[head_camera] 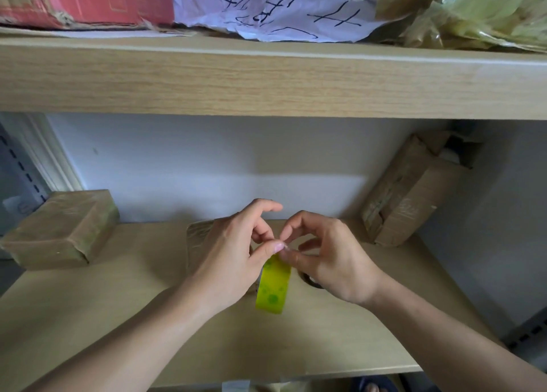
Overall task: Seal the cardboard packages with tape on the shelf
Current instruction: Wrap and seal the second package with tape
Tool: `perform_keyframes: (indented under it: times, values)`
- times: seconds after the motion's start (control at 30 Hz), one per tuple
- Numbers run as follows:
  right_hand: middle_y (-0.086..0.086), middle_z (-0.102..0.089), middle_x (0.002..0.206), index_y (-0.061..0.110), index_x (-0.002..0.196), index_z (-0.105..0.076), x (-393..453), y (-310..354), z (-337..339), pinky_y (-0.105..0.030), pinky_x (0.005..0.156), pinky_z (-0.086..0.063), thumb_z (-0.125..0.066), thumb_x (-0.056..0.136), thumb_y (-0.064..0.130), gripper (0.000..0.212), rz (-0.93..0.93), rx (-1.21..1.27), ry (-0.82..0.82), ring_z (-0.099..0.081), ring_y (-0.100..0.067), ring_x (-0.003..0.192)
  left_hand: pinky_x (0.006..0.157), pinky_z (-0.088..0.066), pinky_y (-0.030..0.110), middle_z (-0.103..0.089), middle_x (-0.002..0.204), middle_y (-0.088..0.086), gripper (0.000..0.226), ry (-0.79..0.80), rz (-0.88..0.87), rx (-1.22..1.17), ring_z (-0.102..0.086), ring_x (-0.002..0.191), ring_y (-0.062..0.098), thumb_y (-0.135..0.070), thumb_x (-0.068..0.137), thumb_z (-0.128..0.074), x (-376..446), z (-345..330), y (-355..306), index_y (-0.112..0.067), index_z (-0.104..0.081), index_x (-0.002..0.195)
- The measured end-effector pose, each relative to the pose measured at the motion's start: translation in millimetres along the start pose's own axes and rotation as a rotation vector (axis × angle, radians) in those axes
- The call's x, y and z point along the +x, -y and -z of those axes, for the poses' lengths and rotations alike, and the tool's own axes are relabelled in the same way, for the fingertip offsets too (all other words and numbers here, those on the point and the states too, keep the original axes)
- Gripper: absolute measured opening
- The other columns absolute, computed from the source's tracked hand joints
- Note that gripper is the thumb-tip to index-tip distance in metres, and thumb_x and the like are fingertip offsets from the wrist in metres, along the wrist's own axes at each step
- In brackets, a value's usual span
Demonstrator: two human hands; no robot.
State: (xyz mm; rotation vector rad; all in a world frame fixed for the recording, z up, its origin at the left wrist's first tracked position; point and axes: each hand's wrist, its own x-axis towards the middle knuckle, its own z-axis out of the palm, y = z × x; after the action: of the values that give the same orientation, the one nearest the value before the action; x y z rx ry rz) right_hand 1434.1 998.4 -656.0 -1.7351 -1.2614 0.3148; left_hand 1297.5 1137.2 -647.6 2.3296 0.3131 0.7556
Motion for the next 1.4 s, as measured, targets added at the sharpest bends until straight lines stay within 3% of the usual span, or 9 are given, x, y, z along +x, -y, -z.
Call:
perform_keyframes:
  times: [0.2, 0.37, 0.47, 0.57, 0.8, 1.0, 1.1, 1.23, 1.4]
  values:
    - [0.011, -0.073, 0.084, 0.024, 0.088, -0.074, 1.8, 7.2, -2.1, -0.028, 0.072, -0.057, -0.074, 0.095, 0.025, 0.007, 0.051, -0.057, -0.127, -0.069, -0.011, 0.083, 0.074, -0.047, 0.023, -0.069, 0.086, -0.012, 0.036, 0.009, 0.086, -0.102, -0.065, 0.083, 0.01, -0.017, 0.088, -0.077, 3.7, 4.7, 8.4, -0.033, -0.065, 0.117]
    - [0.012, -0.067, 0.083, 0.023, 0.086, -0.076, 3.1, 11.5, -3.9, -0.014, 0.068, -0.046, -0.077, 0.092, 0.019, 0.008, 0.131, -0.093, -0.243, -0.065, -0.013, 0.083, 0.096, -0.053, 0.038, -0.073, 0.107, -0.014, 0.025, 0.014, 0.179, -0.298, -0.066, 0.107, 0.008, -0.036, 0.081, -0.078, 4.3, -2.8, 17.5, -0.038, -0.075, 0.105]
    - [0.012, -0.067, 0.08, 0.026, 0.084, -0.075, 3.4, 15.8, -2.7, -0.012, 0.068, -0.043, -0.077, 0.091, 0.019, 0.01, 0.121, -0.075, -0.282, -0.064, -0.013, 0.081, 0.088, -0.054, 0.033, -0.077, 0.094, -0.01, 0.008, 0.05, 0.183, -0.438, -0.07, 0.094, 0.007, -0.031, 0.092, -0.074, 2.0, -10.6, 10.6, -0.033, -0.078, 0.097]
    - [0.013, -0.069, 0.081, 0.026, 0.083, -0.076, 4.1, 17.6, -2.5, -0.012, 0.065, -0.042, -0.078, 0.091, 0.02, 0.01, 0.103, -0.045, -0.322, -0.065, -0.014, 0.078, 0.074, -0.048, 0.018, -0.074, 0.077, -0.014, 0.024, -0.014, 0.211, -0.524, -0.066, 0.076, -0.002, -0.017, 0.096, -0.068, -1.4, -17.1, 0.0, -0.035, -0.08, 0.087]
    - [0.011, -0.068, 0.08, 0.025, 0.084, -0.077, 5.1, 19.4, 2.2, -0.018, 0.065, -0.047, -0.078, 0.091, 0.021, 0.008, 0.105, -0.051, -0.34, -0.066, -0.016, 0.078, 0.078, -0.049, 0.039, -0.076, 0.09, 0.014, 0.016, -0.052, 0.263, -0.66, -0.064, 0.08, 0.015, -0.024, 0.097, -0.064, -2.5, -22.6, -6.8, -0.026, -0.08, 0.092]
    - [0.008, -0.065, 0.081, 0.027, 0.107, -0.063, 0.6, 18.2, 3.8, -0.025, 0.061, -0.048, -0.074, 0.091, 0.036, 0.022, 0.026, 0.048, -0.277, -0.063, -0.01, 0.071, 0.087, -0.052, 0.044, -0.077, 0.096, 0.011, 0.022, -0.073, 0.272, -0.689, -0.068, 0.09, 0.019, -0.036, 0.095, -0.061, -1.5, -21.8, -12.7, -0.024, -0.08, 0.097]
    - [0.007, -0.063, 0.102, 0.027, 0.114, -0.053, -2.2, 8.1, 4.5, -0.031, 0.072, -0.048, -0.061, 0.074, 0.029, 0.041, -0.107, 0.22, -0.085, -0.06, -0.002, 0.086, 0.093, -0.054, 0.028, -0.079, 0.096, -0.003, 0.02, -0.121, 0.273, -0.645, -0.073, 0.097, 0.011, -0.027, 0.099, -0.06, 1.4, -18.2, -14.6, -0.019, -0.078, 0.094]
    - [0.017, -0.058, 0.131, 0.032, 0.133, -0.047, -7.7, -7.7, -5.8, -0.031, 0.097, -0.052, -0.062, 0.083, 0.003, 0.059, -0.047, -0.026, 0.12, -0.052, -0.003, 0.131, 0.087, -0.053, 0.018, -0.08, 0.095, -0.005, 0.019, -0.138, 0.301, -0.644, -0.073, 0.098, 0.007, -0.024, 0.102, -0.058, 2.0, -17.3, -15.2, -0.013, -0.074, 0.099]
    - [0.015, -0.074, 0.096, 0.028, 0.113, -0.062, 0.0, -13.5, -23.0, -0.016, 0.075, -0.053, -0.065, 0.091, 0.012, 0.027, -0.019, -0.058, -0.146, -0.069, 0.001, 0.088, 0.089, -0.056, 0.024, -0.08, 0.091, -0.002, 0.02, -0.126, 0.302, -0.668, -0.075, 0.095, 0.01, -0.026, 0.1, -0.058, -1.6, -23.1, -23.2, -0.012, -0.072, 0.099]
